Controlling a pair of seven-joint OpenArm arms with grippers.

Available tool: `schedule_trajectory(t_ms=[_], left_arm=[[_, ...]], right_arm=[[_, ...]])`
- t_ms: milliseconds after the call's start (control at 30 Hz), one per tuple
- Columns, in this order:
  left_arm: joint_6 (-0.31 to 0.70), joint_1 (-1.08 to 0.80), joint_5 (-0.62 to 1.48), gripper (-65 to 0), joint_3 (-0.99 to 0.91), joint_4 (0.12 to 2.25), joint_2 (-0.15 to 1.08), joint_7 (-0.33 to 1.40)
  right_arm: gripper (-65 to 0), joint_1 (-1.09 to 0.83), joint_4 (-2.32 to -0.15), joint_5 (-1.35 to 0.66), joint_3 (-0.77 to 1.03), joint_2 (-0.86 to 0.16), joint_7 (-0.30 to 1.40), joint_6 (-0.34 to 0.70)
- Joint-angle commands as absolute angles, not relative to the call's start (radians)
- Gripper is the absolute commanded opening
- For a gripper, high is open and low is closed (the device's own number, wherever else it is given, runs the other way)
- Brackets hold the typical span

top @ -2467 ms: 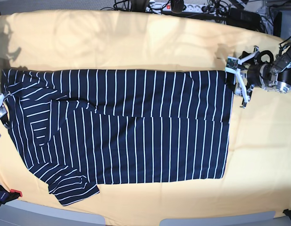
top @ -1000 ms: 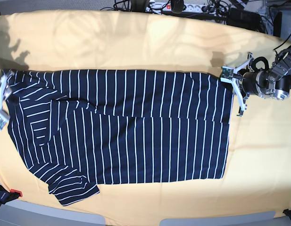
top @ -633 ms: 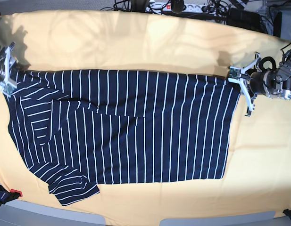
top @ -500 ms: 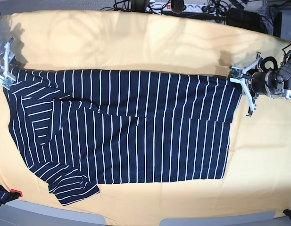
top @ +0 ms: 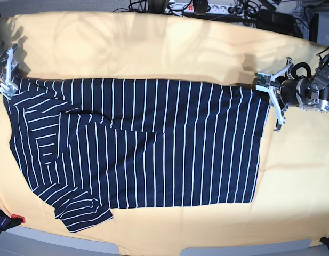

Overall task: Fold the T-shirt properly
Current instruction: 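Grasp the shirt's shoulder edges with both grippers and pull them apart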

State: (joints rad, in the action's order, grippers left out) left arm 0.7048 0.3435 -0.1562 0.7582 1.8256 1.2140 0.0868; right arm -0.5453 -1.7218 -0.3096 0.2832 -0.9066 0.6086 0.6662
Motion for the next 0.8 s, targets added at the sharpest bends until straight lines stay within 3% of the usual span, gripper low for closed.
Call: schedule_trajectory(t_ms=[0, 333, 767], left_arm=[[0.698, 0.358, -0.148, -65.0, 0.746, 1.839, 1.238, 0.083], [0.698, 0.358, -0.147, -65.0, 0.746, 1.839, 1.238, 0.082], [0.698, 0.358, -0.147, -65.0, 0.746, 1.844, 1.238, 0.082]], right_arm=[[-31.8, -0.54, -1.73, -0.284, 0.293, -0.928, 0.588, 0.651], [-31.9, -0.537, -1.613, -0.232, 0.292, -0.926, 0.514, 0.617], [-31.8, -0.517, -1.613, -0.204, 0.292, -0.892, 0.425, 0.617]])
